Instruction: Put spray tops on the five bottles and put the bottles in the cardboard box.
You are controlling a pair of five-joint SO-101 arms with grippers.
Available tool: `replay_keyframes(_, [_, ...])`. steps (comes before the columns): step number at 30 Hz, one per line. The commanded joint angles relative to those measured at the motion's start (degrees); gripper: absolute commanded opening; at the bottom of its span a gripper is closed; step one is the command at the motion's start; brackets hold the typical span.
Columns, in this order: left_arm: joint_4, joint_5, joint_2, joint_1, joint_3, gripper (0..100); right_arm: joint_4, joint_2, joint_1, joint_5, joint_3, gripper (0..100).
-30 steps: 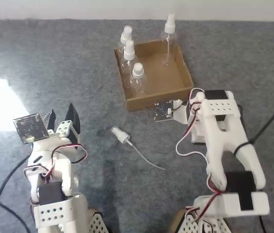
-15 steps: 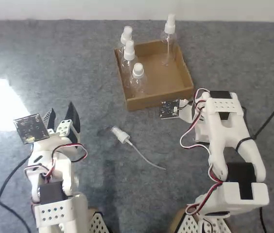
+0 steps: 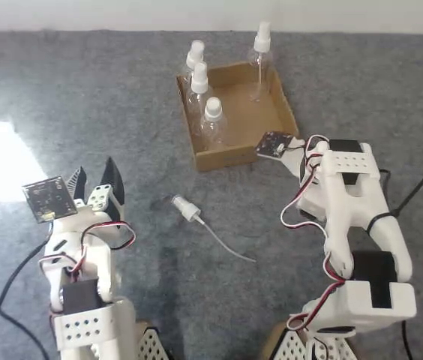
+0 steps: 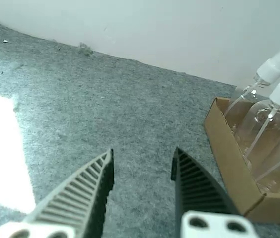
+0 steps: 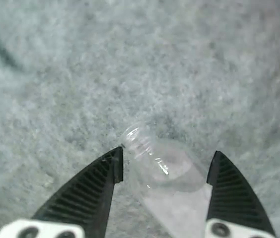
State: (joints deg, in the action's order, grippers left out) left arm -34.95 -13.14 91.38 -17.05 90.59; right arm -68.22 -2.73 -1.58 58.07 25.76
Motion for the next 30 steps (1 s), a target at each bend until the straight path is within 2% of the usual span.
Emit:
replay_keyframes(1, [1.9,0.8,0.5,0.2,-0.7,18,0.7,0.5,1.0,-5.1,-3.4,24.2])
replay_keyframes(9, [1.9,0.8,0.5,0.2,-0.7,18,0.1,1.5,1.6,-14.6,-4.0,24.3])
replay_keyframes(16, [1.9,0.8,0.5,0.2,-0.7,18,-0.3,11.2,2.7,-14.4,-3.8,24.6])
replay_keyframes(24, [1.9,0.8,0.5,0.2,-0.7,18,-7.5,13.7,2.7,-3.6,-4.0,24.8])
replay_keyframes(30, [1.9,0.8,0.5,0.2,-0.7,18,-16.2,13.1,2.2,2.4,-3.9,37.4])
